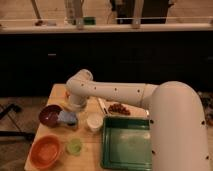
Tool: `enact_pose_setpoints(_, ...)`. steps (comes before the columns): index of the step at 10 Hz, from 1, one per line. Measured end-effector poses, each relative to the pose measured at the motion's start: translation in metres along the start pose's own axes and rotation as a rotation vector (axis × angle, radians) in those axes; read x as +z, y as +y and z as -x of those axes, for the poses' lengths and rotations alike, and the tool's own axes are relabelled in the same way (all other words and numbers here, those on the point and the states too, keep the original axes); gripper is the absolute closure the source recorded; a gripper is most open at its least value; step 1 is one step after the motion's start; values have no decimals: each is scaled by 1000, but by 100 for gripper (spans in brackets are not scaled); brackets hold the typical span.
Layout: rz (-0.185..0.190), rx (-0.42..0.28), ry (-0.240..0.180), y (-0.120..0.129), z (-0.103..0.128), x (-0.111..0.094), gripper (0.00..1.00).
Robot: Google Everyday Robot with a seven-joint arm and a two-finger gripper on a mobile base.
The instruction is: Place sponge in metal cup
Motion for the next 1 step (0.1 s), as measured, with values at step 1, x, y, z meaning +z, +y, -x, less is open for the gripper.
enact_pose_setpoints(1,0,0,0,0,0,0,20)
